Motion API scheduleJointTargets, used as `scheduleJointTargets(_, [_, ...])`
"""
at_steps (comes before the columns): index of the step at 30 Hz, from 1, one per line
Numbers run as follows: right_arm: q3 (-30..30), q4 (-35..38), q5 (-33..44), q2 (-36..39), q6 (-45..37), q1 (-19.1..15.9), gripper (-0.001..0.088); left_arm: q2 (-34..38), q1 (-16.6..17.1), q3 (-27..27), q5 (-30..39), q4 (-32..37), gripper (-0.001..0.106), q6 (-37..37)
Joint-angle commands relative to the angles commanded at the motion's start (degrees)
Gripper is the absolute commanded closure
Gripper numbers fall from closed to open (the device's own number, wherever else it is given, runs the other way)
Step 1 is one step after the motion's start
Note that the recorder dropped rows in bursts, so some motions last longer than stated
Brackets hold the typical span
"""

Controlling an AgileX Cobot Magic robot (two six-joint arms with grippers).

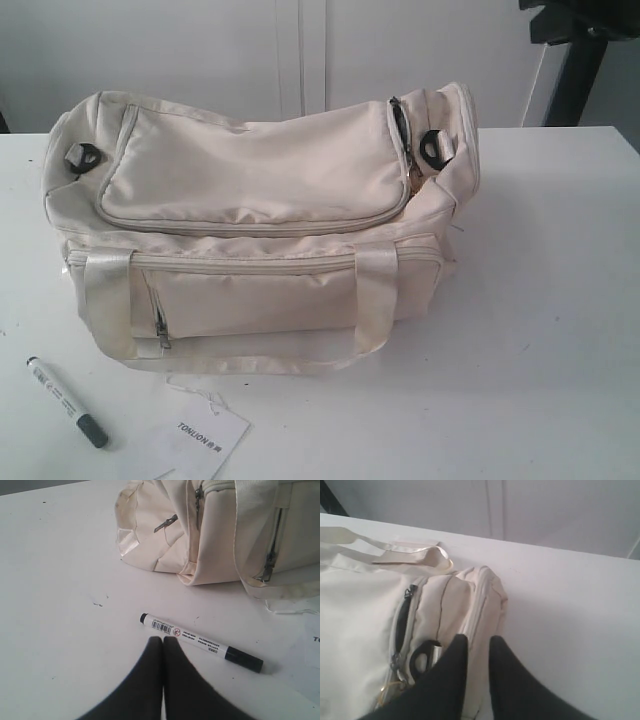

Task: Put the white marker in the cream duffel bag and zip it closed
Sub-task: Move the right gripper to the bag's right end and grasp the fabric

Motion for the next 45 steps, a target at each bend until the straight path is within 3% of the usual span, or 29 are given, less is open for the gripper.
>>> scheduleJointTargets(5, [-0.1, 1.4, -0.7, 2.8, 0.0, 0.0, 0.0241, 0.0, 0.0, 0.0, 0.0, 0.0, 0.105, 0.0])
scheduleJointTargets(9, [-0.1, 4.4, -1.4, 5.6, 0.0, 0.0, 0.0159, 0.0, 0.0, 0.0, 0.0, 0.0, 0.105, 0.0])
scheduleJointTargets(21, [-1.7, 6.3, -2.8, 11.4, 0.0, 0.2, 0.0148, 0.0, 0.0, 0.0, 0.0, 0.0, 0.105, 0.0])
scheduleJointTargets(38, [-2.1, 6.4, -9.4, 17.1, 0.0, 4.3, 0.0154, 0.0, 0.0, 0.0, 0.0, 0.0, 0.105, 0.0])
scheduleJointTargets(45, [-2.1, 6.2, -10.9, 18.1, 0.0, 4.5, 0.0233, 0.0, 0.0, 0.0, 0.0, 0.0, 0.105, 0.0])
